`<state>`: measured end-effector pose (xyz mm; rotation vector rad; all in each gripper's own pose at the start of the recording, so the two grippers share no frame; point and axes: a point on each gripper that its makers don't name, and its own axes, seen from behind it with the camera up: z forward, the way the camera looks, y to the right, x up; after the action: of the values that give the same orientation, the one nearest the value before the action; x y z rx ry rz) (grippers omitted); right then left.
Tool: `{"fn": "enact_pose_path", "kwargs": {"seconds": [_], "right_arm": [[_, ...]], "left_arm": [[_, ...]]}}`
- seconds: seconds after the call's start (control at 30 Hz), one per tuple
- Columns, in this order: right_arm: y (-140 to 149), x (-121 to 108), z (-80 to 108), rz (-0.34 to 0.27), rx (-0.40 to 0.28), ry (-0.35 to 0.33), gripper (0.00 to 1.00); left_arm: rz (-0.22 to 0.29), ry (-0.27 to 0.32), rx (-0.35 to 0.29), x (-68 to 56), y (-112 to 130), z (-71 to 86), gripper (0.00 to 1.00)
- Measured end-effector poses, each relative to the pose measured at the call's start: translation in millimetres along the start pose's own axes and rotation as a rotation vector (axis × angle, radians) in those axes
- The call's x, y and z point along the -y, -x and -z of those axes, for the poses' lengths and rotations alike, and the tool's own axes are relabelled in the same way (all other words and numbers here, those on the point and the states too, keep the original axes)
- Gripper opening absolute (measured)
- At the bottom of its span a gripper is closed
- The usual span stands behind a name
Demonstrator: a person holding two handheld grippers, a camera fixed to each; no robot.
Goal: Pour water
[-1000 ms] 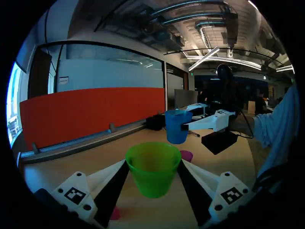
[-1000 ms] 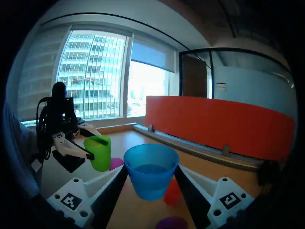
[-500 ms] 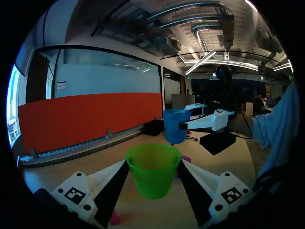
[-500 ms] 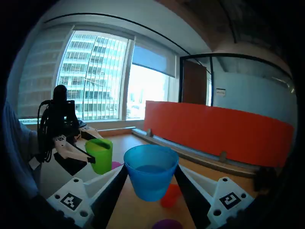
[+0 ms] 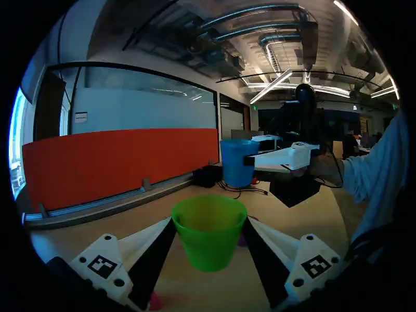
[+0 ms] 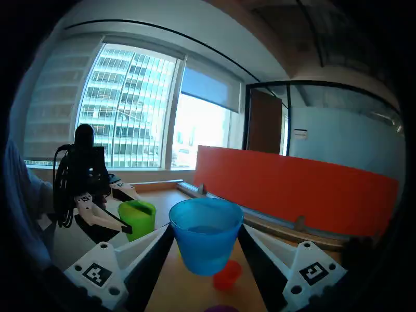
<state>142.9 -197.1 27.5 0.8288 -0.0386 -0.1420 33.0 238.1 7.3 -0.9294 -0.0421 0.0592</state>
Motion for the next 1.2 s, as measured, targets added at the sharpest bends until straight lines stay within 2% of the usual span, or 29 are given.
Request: {"fn": "enact_pose_path", "kwargs": {"seconds": [0.3, 0.57, 0.9, 1.2], "right_arm": [[-6.8, -1.5, -1.0, 0.018, -0.008, -0.004, 0.88], [-18.2, -2.5, -1.6, 0.059, -0.017, -0.012, 0.88], [-36.6, -7.1, -3.4, 0.147, -0.030, -0.014, 0.88], [-50.1, -12.4, -7.3, 0.254, -0.025, -0.013, 0.88]], "left_arm": [[-0.005, 0.007, -0.001, -1.1, -1.8, -1.7, 0.87], [-0.002, 0.019, 0.000, -3.9, -2.7, -4.6, 0.87], [-0.001, 0.035, -0.001, -7.1, -3.0, -9.2, 0.87], [0.006, 0.047, -0.005, -10.0, -3.6, -12.5, 0.87]]}}
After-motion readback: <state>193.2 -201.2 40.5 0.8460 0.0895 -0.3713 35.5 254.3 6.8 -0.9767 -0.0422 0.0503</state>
